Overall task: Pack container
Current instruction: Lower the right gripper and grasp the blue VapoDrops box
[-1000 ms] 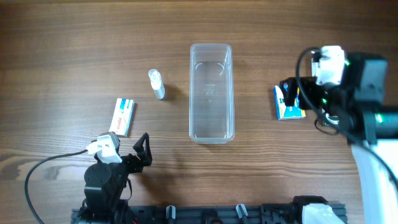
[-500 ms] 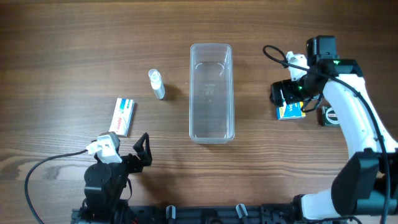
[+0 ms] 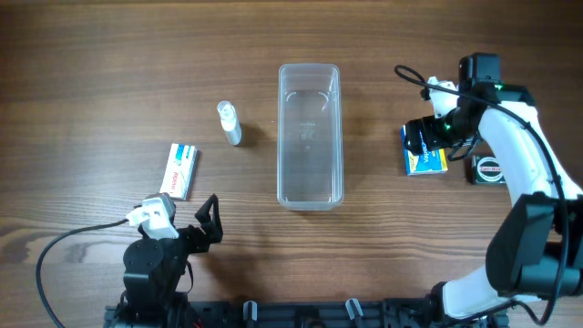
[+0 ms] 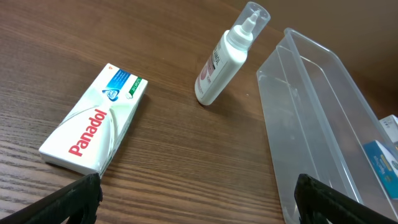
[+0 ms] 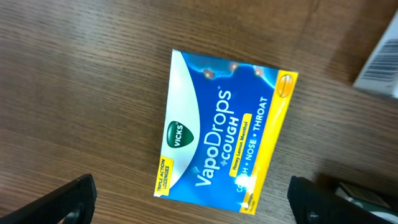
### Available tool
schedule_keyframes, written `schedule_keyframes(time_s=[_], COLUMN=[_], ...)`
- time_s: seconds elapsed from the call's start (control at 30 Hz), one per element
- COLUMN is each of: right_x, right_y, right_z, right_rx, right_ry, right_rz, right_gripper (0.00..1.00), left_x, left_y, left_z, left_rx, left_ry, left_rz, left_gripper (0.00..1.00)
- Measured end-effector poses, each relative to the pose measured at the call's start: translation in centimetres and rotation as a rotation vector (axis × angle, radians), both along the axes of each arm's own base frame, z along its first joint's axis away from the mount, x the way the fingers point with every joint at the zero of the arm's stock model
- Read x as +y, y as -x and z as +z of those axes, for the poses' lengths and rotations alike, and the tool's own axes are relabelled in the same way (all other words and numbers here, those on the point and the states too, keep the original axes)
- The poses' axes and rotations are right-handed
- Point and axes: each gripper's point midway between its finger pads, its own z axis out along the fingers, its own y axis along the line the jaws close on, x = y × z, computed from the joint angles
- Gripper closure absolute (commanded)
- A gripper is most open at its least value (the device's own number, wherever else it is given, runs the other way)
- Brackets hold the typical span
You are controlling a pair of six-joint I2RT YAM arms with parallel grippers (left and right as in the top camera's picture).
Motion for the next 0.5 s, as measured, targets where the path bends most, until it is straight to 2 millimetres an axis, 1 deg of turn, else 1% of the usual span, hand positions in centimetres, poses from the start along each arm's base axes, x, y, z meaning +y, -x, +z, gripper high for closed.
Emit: schedule_keyframes(time_s=[0.07, 0.17, 0.33, 0.47, 0.5], right_x=[-0.1, -0.2, -0.5, -0.8, -0.8], right_y=[-0.2, -0.5, -0.5, -0.7, -0.6], right_z=[-0.8, -1.3, -3.3, -3.4, -3.8], right_rx=[0.013, 0.012, 0.056, 0.054, 0.064], right_ry=[0.004, 0.008, 0.013, 0.017, 0.017], right_rz=[0.002, 0.002, -0.005, -0.010, -0.010], right_gripper=[0.00, 0.00, 0.00, 0.00, 0.00], left_x=[0.0, 0.0, 0.0, 0.0, 0.0], left_y=[0.0, 0.0, 0.0, 0.0, 0.0], left_z=[0.0, 0.0, 0.0, 0.0, 0.0], left_rx=[0.000, 0.000, 0.000, 0.000, 0.000], left_ry=[0.000, 0.000, 0.000, 0.000, 0.000], left_rz=[0.000, 0.000, 0.000, 0.000, 0.000], left_gripper=[0.00, 0.00, 0.00, 0.00, 0.00])
